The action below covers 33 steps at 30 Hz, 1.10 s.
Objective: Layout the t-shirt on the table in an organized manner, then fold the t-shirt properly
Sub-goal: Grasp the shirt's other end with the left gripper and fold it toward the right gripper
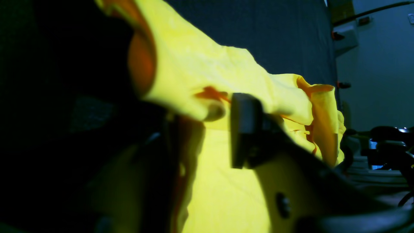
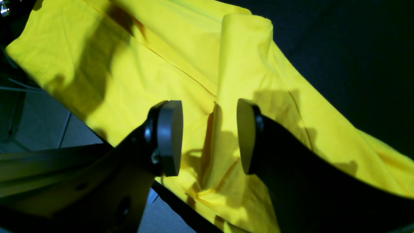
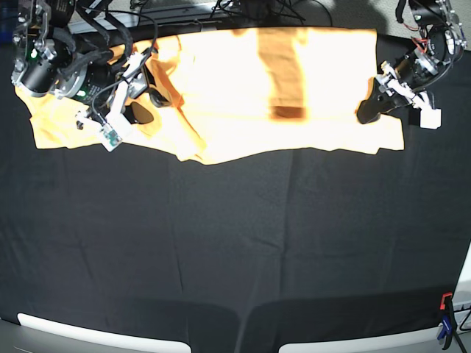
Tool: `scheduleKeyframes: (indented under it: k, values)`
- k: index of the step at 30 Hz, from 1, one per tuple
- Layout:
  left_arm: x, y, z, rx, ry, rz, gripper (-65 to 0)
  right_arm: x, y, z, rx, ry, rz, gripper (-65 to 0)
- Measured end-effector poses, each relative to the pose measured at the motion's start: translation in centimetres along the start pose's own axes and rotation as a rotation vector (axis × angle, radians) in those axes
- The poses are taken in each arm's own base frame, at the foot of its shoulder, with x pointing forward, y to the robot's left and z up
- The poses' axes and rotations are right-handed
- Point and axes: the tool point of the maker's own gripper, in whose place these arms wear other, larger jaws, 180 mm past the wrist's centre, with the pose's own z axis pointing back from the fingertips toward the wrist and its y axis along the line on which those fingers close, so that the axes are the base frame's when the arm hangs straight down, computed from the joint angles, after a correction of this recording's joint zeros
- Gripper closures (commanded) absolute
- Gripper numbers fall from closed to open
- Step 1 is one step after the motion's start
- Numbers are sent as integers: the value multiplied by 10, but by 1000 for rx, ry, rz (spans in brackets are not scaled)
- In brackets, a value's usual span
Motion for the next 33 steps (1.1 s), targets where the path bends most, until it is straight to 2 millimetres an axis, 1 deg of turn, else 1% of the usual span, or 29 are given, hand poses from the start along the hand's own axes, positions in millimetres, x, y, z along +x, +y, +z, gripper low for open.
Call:
scheduleKeyframes:
  k: [2,6,10,12,14,16,18,20,23,26,28,31,33]
  values:
    - [6,0,0,1,-38,1,0,0,0,0,0,-1,0,-265]
    - [22,2,1,8,-134,2,0,0,0,0,0,0,0,-265]
    - [24,4,2,19,-149,-5,0,0,0,0,0,-1,0,-265]
    - [26,5,4,24,-147,-15,0,3,-3,2,-10,-15,-3,-265]
    - [33,7,8,37,-147,-42,0,6,-12,7,-41,-41,-10,-265]
    - [40,15,15,81,-124,-89,0,9,-23,14,-81,-60,-19,-265]
    - [53,20,24,124,-107,-172,0,9,-34,22,-123,-67,-29,-265]
    - [68,18,31,139,-116,-220,0,8,-45,30,-165,-74,-40,-265]
    - [71,2,32,108,-85,-250,0,8,-58,41,-216,-88,-53,-265]
    - [70,-28,32,50,-76,-293,0,9,-68,49,-256,-99,-61,-265]
    - [68,-53,30,10,-113,-315,0,10,-72,52,-271,-104,-63,-265]
    - [47,-94,25,-70,-159,-288,0,16,-75,54,-280,-118,-51,-265]
    - [29,-124,15,-147,-144,-268,0,22,-79,55,-289,-132,-42,-265]
